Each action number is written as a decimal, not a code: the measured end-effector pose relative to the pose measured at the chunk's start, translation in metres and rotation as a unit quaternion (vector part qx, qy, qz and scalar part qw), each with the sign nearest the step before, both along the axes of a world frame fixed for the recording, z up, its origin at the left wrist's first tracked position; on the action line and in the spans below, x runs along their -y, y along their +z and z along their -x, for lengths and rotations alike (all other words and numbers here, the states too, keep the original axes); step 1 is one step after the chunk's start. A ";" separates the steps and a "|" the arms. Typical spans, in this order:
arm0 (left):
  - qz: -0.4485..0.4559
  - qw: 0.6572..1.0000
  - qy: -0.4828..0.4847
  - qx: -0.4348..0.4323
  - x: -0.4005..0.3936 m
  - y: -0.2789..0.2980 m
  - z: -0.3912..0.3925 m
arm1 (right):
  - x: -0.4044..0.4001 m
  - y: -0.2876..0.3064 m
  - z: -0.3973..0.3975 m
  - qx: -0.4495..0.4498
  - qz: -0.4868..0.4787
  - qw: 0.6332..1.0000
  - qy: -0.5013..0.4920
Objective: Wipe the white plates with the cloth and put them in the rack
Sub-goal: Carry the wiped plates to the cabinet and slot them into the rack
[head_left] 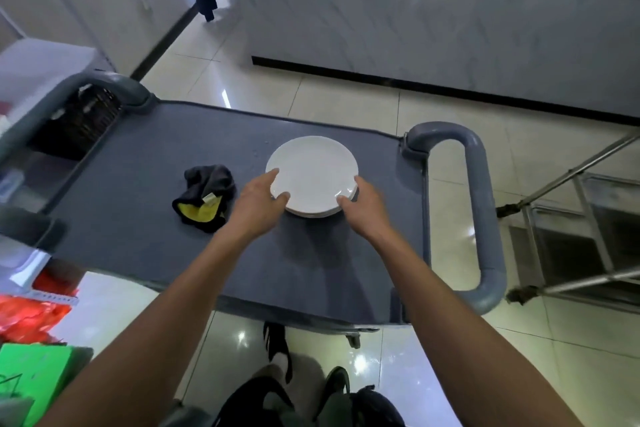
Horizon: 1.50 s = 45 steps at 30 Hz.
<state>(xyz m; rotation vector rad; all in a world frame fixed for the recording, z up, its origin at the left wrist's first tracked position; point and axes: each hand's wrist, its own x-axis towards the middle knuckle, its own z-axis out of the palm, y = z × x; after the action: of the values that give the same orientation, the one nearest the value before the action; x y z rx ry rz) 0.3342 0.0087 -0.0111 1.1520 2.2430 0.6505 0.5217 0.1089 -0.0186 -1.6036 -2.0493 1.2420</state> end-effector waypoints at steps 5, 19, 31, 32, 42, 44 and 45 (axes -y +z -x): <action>-0.010 0.999 -0.017 0.037 -0.038 -0.011 0.043 | -0.023 -0.014 0.030 0.000 0.002 0.998 -0.058; 0.018 0.982 0.025 0.187 -0.085 -0.035 0.076 | -0.045 -0.035 0.060 0.011 0.042 0.980 -0.194; 0.018 0.970 0.083 0.226 -0.090 -0.035 0.069 | -0.051 -0.034 0.070 -0.073 0.109 0.942 -0.309; 0.021 0.971 0.086 0.224 -0.091 -0.036 0.070 | -0.051 -0.034 0.070 -0.080 0.114 0.939 -0.315; 0.003 0.972 0.073 0.223 -0.086 -0.044 0.074 | -0.043 -0.033 0.079 -0.063 0.087 0.941 -0.321; -0.001 0.977 0.056 0.204 -0.085 -0.047 0.073 | -0.041 -0.034 0.082 -0.061 0.071 0.945 -0.314; 0.000 0.979 0.050 0.197 -0.083 -0.048 0.072 | -0.039 -0.035 0.082 -0.059 0.067 0.946 -0.311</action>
<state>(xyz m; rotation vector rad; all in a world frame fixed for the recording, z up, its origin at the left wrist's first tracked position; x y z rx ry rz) 0.2622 0.0920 -0.0587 0.8265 1.9683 0.8391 0.4393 0.1484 -0.0539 -1.9632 -1.2448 1.2032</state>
